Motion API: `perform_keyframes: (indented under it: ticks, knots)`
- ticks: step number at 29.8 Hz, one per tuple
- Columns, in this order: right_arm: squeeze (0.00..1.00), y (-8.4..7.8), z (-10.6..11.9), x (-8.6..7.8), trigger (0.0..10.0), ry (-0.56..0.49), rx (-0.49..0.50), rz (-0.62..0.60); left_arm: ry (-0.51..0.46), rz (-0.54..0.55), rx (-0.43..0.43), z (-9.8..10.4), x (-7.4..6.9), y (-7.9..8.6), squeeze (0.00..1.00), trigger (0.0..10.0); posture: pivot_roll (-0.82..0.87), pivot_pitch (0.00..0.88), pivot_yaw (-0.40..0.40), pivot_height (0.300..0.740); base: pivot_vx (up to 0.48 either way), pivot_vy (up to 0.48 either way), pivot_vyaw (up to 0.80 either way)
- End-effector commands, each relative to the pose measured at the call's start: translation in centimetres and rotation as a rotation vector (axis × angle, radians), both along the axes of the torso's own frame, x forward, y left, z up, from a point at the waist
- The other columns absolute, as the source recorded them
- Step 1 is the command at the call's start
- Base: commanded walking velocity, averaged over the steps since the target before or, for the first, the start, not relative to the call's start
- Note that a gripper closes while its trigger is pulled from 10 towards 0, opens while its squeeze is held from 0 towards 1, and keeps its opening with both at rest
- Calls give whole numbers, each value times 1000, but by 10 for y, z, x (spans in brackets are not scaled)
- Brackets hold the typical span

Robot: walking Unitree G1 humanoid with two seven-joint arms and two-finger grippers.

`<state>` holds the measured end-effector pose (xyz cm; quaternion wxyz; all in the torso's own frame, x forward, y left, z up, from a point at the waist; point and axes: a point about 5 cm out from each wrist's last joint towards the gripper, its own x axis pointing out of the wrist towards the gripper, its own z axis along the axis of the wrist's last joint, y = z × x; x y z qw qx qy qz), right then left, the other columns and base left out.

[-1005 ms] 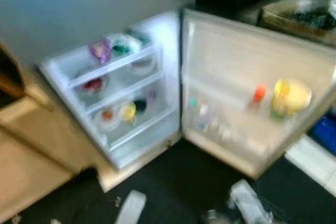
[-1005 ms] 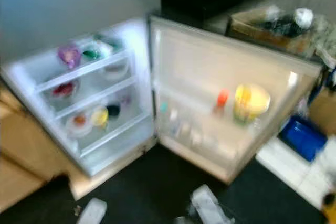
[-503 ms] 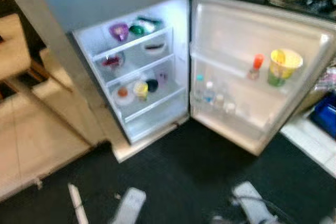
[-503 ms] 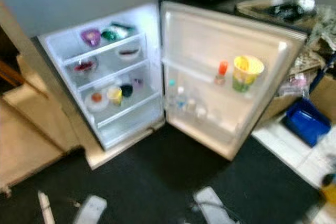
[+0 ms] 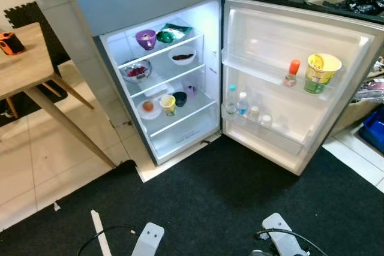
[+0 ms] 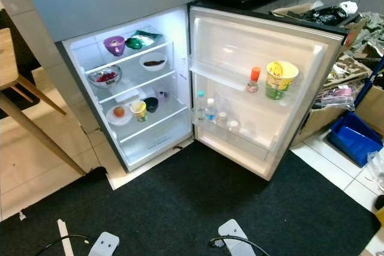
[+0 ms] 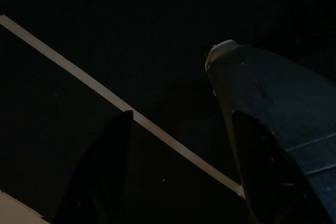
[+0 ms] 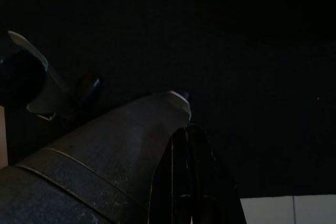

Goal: Restocking fridge

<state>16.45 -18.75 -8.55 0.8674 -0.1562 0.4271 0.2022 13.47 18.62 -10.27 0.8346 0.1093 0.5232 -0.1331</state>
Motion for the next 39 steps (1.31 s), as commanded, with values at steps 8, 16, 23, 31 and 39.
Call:
perform_keyframes:
  ticks: [8, 16, 23, 31, 39]
  knots:
    - [0, 1, 0, 0, 10000, -1, -3, 15, -320, -91, 125, 28, 59, -4, 0, 10000, -98, 73, 62, 740, 0, 0, 0]
    - [0, 1, 0, 0, 10000, -3, -4, 23, -707, -145, 184, 76, 121, -18, 0, 10000, -98, 72, 66, 740, 0, 0, 0]
    - [0, 1, 0, 1, 10000, -5, -4, 16, -844, -112, 179, 96, 140, -24, 0, 10000, -104, 71, 70, 740, 0, 0, 0]
    - [0, 1, 1, 2, 10000, -7, -7, 15, -886, -98, 149, 100, 143, -32, 0, 10000, -102, 67, 68, 740, 0, 0, 0]
    - [0, -1, 1, 3, 10000, -8, -13, 20, -776, 121, -94, 92, 138, -35, 0, 10000, -101, 64, 58, 740, 0, 0, 0]
